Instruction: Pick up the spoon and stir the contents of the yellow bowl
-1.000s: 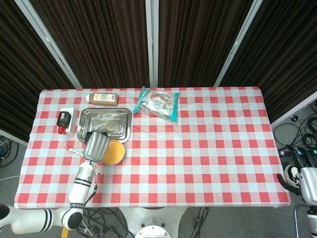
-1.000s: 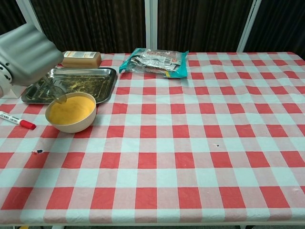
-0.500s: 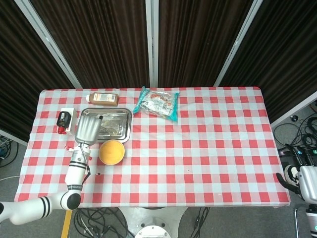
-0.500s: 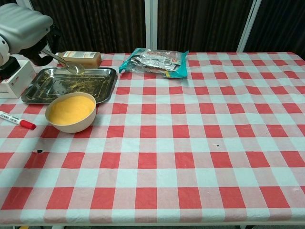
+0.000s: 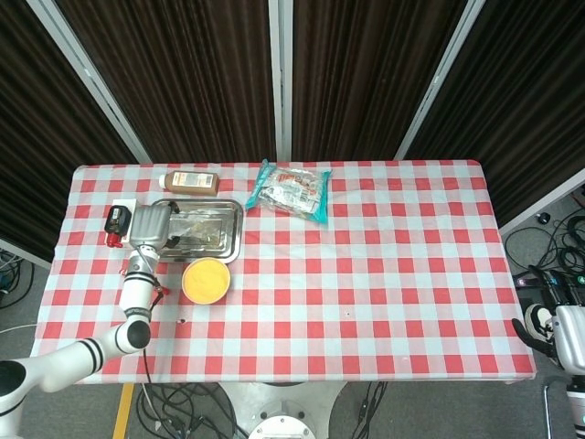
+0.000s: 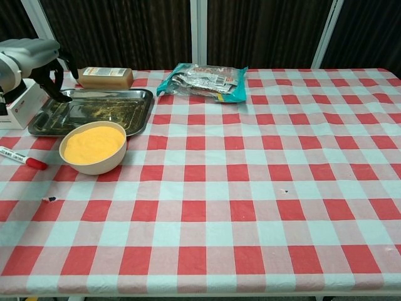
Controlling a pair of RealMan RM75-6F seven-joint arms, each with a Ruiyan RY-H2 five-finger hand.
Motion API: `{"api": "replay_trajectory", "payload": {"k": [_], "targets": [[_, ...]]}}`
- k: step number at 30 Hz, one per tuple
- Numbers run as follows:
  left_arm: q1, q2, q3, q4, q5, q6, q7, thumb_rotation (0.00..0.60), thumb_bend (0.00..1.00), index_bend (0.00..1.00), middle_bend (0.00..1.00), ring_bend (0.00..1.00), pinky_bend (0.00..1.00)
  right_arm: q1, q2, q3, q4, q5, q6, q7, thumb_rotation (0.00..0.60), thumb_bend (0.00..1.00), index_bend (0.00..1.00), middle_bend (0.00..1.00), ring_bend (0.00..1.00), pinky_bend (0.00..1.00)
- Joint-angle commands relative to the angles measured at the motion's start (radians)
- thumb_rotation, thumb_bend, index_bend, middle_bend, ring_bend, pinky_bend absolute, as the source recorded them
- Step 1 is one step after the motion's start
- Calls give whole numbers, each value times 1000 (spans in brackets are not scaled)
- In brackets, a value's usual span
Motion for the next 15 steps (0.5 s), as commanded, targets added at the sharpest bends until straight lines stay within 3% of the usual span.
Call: {"api": "replay_trajectory", "payload": {"k": [1,4,9,15], "targets": [[23,32,-12,-49,6,21,-62,600,220,338,554,521,811,0,1,1,2,1,0,4,600,191,117,287,113,246],[80,97,0,-135,73,90,-136,600,220,321,501,446,648,-1,4,3,7,5,1,8,600,191,116,287,114,246],[208,235,71,-279,211,193,-260,600,218,321,458,378,457,6,2,1,19,7,-18,19,600,191,116,279,111,245],[367,336,189,-309,387,358,-382,600,218,320,361,272,295,8,2,-9,31,5,-32,20,600,193,118,222,37,155]]}}
